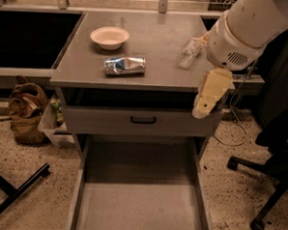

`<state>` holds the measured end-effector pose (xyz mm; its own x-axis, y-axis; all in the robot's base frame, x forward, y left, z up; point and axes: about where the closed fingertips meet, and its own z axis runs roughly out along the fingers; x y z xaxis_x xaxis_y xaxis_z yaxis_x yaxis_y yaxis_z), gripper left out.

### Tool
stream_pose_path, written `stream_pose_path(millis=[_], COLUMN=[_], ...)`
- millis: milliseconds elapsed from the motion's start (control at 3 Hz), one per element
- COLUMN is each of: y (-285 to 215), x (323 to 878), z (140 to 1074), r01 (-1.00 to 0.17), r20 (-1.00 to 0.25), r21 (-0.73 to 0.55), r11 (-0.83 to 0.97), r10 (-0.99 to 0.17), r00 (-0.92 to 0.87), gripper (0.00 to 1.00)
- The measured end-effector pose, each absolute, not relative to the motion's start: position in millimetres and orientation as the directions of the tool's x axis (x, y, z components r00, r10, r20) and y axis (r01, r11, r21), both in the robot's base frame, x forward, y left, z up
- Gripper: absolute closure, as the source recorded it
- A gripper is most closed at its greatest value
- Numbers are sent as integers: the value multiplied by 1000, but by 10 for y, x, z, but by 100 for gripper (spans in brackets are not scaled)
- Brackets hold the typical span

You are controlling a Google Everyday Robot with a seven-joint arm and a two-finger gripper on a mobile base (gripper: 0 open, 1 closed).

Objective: Place redbull can into middle drawer

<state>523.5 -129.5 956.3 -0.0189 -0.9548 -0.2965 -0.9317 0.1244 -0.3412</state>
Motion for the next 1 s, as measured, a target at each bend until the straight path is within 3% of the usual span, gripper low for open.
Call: stream_pose_path(millis=[667, 1000], y=[-1089, -812], x=[5413, 5773], z=[9566, 9603], r01=[-929, -912], r20=[-298, -295], r21=[-363, -410], r11=[73, 12], r10=[-954, -948], r00=[41, 120], gripper=[0, 0])
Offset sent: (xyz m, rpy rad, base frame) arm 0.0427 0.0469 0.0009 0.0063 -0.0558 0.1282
